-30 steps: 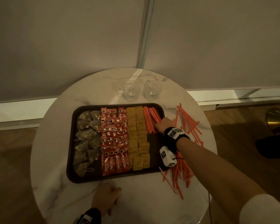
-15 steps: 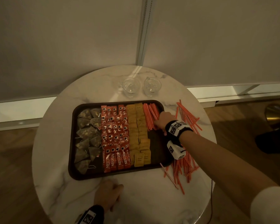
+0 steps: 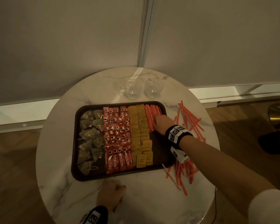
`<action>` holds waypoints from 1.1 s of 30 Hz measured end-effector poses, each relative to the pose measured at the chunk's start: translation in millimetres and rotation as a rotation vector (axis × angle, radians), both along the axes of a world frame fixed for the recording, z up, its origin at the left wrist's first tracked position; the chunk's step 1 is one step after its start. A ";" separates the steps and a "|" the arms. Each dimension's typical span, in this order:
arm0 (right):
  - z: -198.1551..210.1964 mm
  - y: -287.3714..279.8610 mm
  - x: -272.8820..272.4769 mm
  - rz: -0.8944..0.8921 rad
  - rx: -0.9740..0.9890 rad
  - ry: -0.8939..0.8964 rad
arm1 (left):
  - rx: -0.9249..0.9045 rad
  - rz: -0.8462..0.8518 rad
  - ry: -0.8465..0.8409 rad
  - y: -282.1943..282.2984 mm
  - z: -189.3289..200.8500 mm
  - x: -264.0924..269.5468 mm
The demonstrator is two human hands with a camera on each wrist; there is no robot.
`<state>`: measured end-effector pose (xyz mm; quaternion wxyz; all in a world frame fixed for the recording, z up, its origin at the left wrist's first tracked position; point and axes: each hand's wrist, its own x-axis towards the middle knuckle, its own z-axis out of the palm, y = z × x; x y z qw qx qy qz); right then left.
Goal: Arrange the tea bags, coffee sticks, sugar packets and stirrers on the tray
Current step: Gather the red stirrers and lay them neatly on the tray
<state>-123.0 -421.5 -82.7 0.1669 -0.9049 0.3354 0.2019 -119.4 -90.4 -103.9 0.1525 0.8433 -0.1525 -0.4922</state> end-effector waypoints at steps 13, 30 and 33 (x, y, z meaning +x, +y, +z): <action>-3.9 76.5 -224.5 -0.921 0.369 -0.457 | -0.099 0.015 0.036 6.6 -15.5 -3.1; -21.4 125.4 -269.9 -0.847 0.451 -0.103 | -0.109 0.095 0.076 3.6 -6.4 -13.2; -16.7 119.2 -265.4 -0.971 0.552 -0.157 | -0.106 0.116 0.069 -0.4 -5.0 -19.3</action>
